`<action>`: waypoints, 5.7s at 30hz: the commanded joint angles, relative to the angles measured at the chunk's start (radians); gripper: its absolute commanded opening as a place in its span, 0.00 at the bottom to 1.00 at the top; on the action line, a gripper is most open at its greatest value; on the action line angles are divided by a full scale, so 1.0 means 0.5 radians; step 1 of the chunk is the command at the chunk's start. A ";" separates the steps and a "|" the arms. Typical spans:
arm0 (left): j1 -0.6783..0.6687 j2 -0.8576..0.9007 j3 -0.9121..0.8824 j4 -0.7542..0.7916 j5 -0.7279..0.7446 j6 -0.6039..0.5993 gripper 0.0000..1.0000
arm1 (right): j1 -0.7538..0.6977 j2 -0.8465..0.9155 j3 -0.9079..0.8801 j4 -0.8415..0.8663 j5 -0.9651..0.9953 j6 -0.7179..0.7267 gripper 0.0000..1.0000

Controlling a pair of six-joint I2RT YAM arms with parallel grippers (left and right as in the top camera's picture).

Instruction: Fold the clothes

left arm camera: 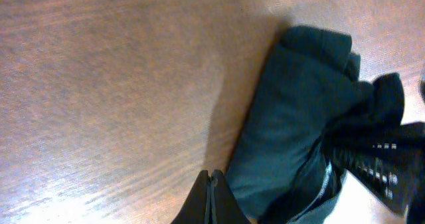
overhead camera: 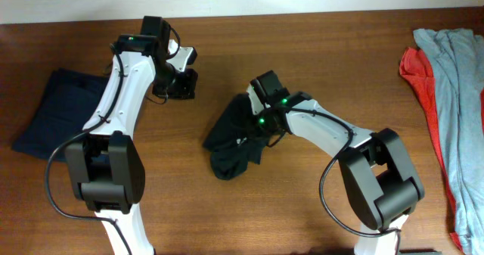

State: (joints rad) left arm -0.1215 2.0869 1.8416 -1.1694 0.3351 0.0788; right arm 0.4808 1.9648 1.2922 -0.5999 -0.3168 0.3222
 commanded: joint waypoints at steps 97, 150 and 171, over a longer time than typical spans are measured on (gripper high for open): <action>-0.339 0.690 -0.017 0.093 0.700 0.563 0.20 | -0.177 -0.166 0.046 -0.869 -0.526 -0.772 0.04; -0.339 0.690 -0.017 0.109 0.700 0.533 0.20 | 0.198 -0.109 0.072 -0.092 0.219 -0.732 0.12; -0.331 0.690 -0.016 0.110 0.701 0.503 0.20 | -0.372 -0.236 0.385 -1.017 0.272 -0.554 0.05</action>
State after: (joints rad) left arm -0.2905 2.4016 1.8408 -1.1137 0.6823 0.3367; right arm 0.2806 1.8973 1.4425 -1.1179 0.1299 0.1921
